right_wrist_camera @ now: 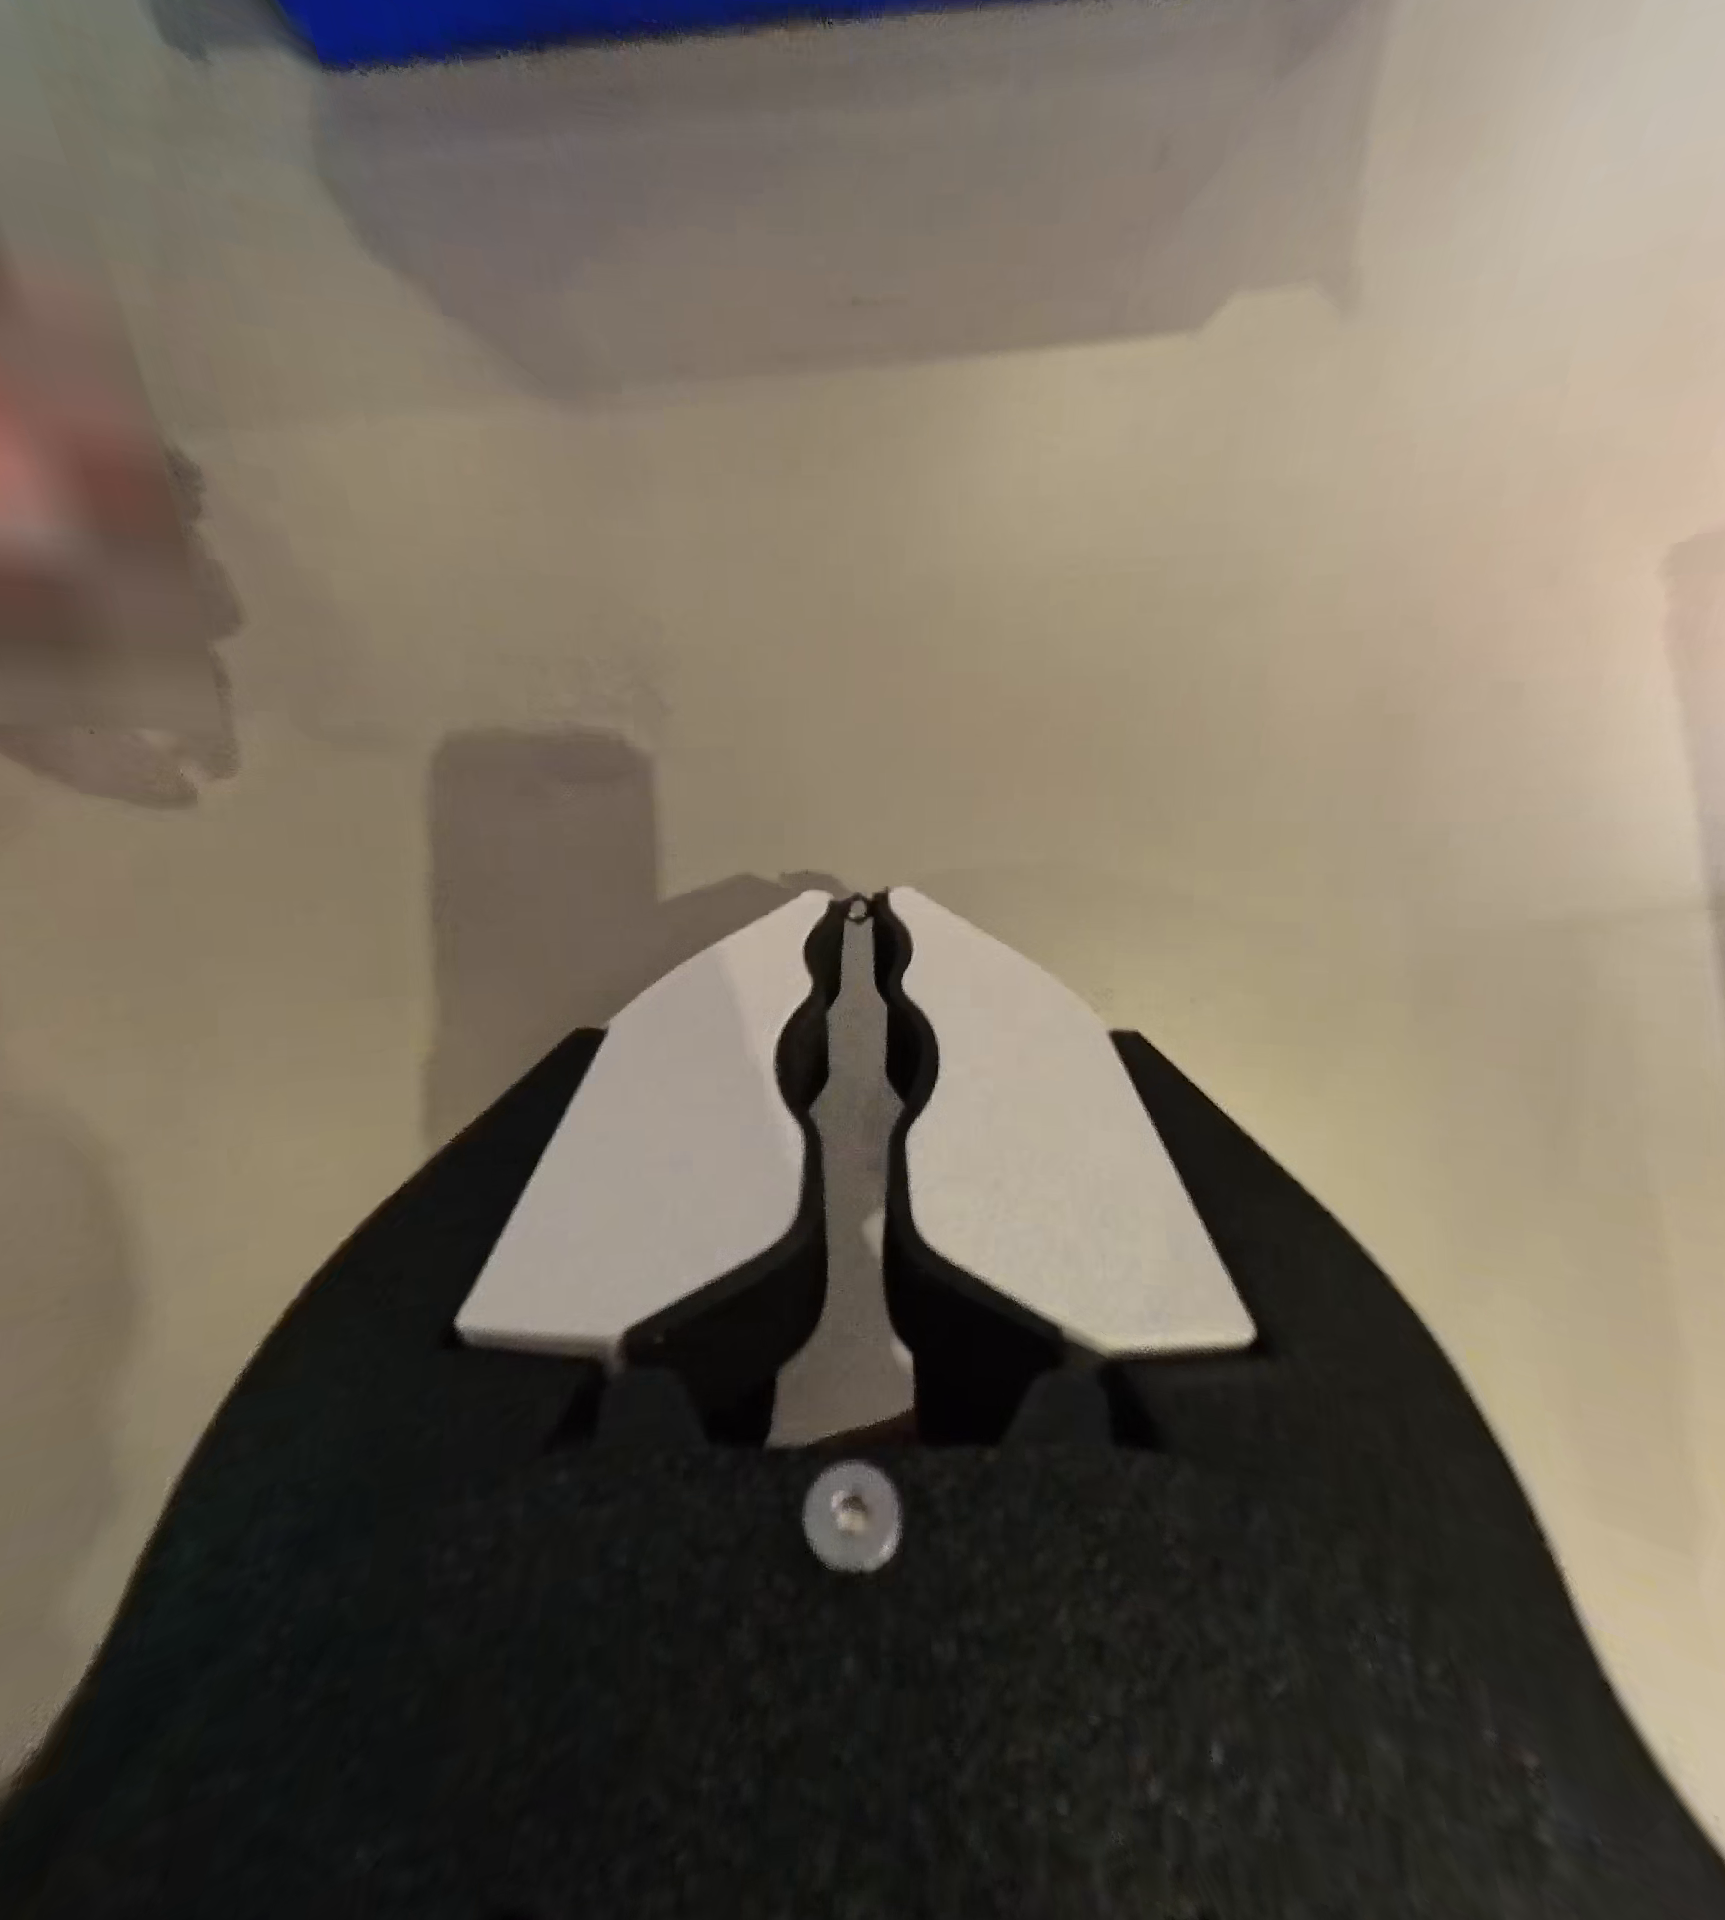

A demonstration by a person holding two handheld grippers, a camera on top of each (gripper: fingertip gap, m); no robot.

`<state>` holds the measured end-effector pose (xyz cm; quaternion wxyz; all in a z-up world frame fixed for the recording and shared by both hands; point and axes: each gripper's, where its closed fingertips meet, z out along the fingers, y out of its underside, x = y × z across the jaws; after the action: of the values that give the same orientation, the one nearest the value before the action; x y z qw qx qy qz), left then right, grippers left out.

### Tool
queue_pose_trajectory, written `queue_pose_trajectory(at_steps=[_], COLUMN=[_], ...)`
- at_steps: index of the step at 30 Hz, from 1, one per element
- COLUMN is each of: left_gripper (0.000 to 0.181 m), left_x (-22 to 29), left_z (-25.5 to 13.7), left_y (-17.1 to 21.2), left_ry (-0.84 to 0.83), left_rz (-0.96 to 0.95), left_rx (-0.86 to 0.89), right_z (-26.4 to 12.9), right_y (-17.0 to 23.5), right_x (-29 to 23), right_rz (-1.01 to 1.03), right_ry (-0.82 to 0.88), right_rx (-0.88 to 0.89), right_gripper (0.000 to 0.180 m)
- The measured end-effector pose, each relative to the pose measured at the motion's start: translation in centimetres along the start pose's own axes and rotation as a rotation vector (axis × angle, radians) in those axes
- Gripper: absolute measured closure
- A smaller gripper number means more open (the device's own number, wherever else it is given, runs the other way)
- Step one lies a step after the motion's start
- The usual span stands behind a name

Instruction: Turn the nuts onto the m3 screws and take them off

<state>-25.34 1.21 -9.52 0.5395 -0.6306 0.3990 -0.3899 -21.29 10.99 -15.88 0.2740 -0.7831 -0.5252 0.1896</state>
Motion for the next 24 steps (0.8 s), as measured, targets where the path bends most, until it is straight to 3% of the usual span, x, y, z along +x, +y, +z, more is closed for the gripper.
queue_pose_trajectory(at_steps=[1, 7, 15, 19, 24], left_gripper=[0.177, 0.177, 0.177, 0.177, 0.177], left_x=[-0.1, -0.5, -0.7, 0.5, 1.8], left_z=[0.0, 0.6, 0.9, 0.9, 1.3], left_y=[0.0, 0.5, -0.5, -0.3, 0.5], left_ry=[0.001, -0.001, 0.073, 0.167, 0.249], left_rz=[-0.009, -0.042, -0.187, -0.202, -0.09], left_rx=[-0.004, -0.048, 0.006, -0.02, -0.142], right_z=[-0.9, -6.3, -11.2, -12.1, -13.0], right_y=[0.0, 0.6, 4.4, 5.9, 5.8], right_x=[-0.3, -3.9, -9.1, -11.1, -12.1], right_rz=[0.01, 0.123, 0.294, 0.331, 0.314], right_ry=[0.014, 0.115, 0.276, 0.283, 0.249], right_rx=[0.032, 0.327, 0.629, 0.676, 0.707], right_gripper=[0.175, 0.175, 0.175, 0.175, 0.175])
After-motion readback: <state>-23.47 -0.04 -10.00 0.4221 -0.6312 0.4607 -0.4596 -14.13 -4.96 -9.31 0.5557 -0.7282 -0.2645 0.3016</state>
